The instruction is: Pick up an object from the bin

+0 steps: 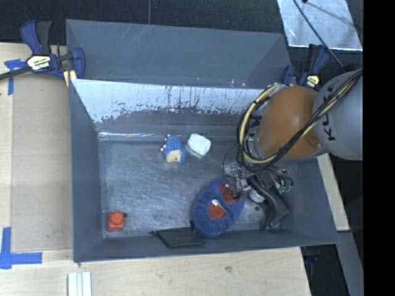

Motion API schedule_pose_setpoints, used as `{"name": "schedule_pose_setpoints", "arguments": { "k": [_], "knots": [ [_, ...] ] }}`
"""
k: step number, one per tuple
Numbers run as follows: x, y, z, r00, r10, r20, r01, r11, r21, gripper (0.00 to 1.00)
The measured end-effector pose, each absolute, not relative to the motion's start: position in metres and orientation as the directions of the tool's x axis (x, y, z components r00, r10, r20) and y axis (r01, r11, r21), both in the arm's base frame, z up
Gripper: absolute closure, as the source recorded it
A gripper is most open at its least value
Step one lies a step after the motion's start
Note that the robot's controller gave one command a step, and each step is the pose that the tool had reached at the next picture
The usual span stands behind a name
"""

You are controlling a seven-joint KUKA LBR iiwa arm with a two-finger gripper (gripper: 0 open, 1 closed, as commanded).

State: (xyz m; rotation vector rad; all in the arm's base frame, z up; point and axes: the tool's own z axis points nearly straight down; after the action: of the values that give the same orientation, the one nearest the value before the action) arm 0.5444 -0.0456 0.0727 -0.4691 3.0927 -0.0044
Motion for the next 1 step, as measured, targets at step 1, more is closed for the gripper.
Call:
{"name": "schedule_pose_setpoints", "arguments": {
  "k": [1],
  "knots": [
    [0.5165, -0.0298, 0.1599, -0.973, -0.230, -0.010, -0.230, 0.973, -0.002, 1.00]
  ]
}}
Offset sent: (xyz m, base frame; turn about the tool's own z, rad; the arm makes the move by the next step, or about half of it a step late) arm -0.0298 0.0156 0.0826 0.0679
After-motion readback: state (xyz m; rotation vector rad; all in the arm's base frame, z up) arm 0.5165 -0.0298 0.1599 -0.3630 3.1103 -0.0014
